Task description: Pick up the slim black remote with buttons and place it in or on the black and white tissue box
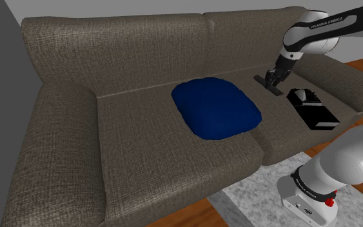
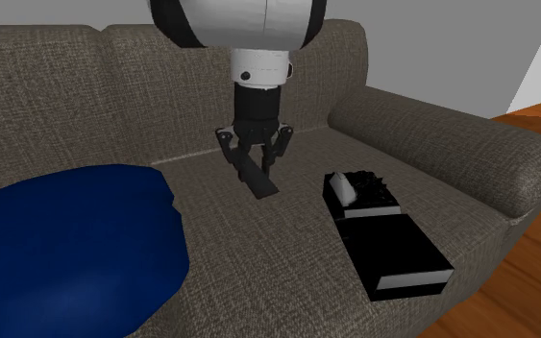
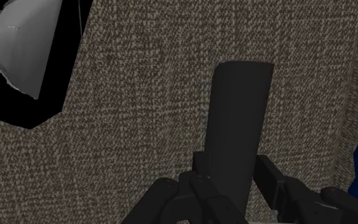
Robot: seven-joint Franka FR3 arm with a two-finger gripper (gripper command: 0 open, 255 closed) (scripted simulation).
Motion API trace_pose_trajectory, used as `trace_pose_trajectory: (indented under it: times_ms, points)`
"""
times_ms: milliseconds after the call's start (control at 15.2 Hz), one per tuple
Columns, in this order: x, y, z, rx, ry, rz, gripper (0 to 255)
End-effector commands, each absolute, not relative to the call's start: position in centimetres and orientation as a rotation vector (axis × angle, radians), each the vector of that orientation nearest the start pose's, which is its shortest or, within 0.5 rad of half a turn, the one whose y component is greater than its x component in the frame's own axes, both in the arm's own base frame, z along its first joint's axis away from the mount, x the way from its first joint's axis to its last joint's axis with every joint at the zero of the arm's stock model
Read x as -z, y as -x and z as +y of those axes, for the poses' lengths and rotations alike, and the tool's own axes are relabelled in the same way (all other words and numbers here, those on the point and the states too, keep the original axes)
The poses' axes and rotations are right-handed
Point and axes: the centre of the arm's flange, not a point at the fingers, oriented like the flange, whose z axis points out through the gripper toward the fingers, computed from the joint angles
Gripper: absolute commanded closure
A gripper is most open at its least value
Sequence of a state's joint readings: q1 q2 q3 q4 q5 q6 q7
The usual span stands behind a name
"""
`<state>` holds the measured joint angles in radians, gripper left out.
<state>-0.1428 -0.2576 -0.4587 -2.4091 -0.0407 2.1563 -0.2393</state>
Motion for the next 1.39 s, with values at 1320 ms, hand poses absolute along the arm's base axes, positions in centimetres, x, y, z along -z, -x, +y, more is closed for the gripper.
trace_pose_trajectory:
  times_ms: [1320]
  points:
    - [-48.8, -32.7, -28.6, 0.021, 3.021, 0.495, 255]
